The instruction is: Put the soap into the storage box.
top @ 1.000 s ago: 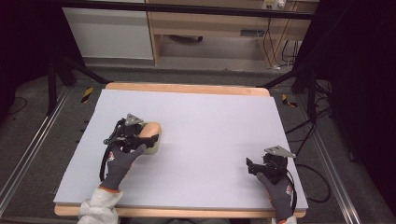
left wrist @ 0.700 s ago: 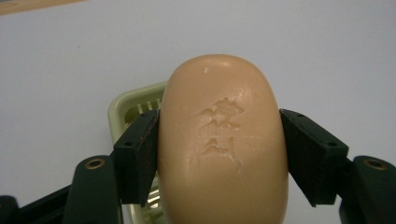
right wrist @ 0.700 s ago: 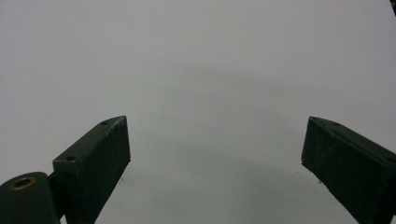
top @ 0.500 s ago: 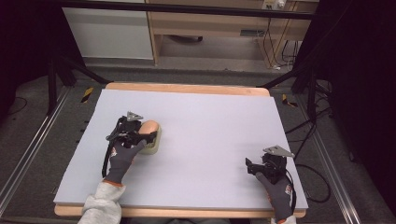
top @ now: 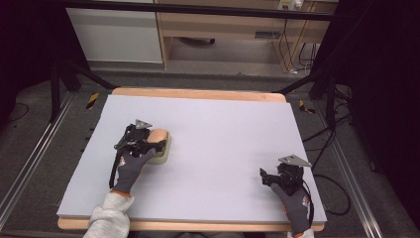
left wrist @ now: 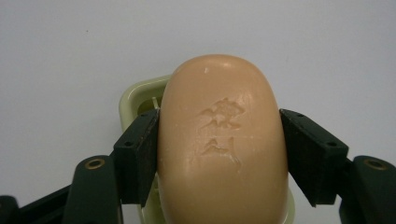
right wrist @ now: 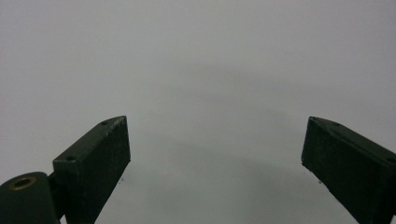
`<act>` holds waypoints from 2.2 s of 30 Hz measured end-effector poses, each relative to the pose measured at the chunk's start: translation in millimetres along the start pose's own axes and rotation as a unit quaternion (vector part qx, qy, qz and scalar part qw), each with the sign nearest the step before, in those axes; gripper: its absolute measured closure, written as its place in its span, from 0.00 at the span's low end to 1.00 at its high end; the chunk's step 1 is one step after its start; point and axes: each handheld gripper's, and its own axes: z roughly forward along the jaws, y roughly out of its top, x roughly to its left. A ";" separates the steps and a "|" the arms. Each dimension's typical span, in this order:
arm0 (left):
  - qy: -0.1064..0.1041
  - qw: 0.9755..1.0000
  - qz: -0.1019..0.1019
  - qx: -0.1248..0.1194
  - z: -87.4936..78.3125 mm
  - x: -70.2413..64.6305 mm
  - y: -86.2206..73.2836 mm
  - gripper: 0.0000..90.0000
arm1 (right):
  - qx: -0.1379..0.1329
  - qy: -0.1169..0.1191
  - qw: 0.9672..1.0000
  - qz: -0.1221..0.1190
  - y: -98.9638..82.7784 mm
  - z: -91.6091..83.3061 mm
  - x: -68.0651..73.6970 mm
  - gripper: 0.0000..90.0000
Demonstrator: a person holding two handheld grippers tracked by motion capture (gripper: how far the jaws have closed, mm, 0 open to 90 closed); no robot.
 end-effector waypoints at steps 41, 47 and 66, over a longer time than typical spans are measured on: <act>0.023 0.999 0.009 0.028 16.8 0.9 -9.9 0.35 | 0.005 0.000 1.000 0.001 -0.9 1.1 0.6 0.09; 0.024 0.999 0.008 0.025 14.9 0.2 -10.4 0.33 | 0.005 -0.002 1.000 -0.002 -1.1 1.2 -0.2 0.09; -0.011 0.999 0.018 -0.025 -30.3 1.4 -17.5 0.25 | 0.001 -0.014 1.000 0.001 -1.4 -0.7 -2.3 0.08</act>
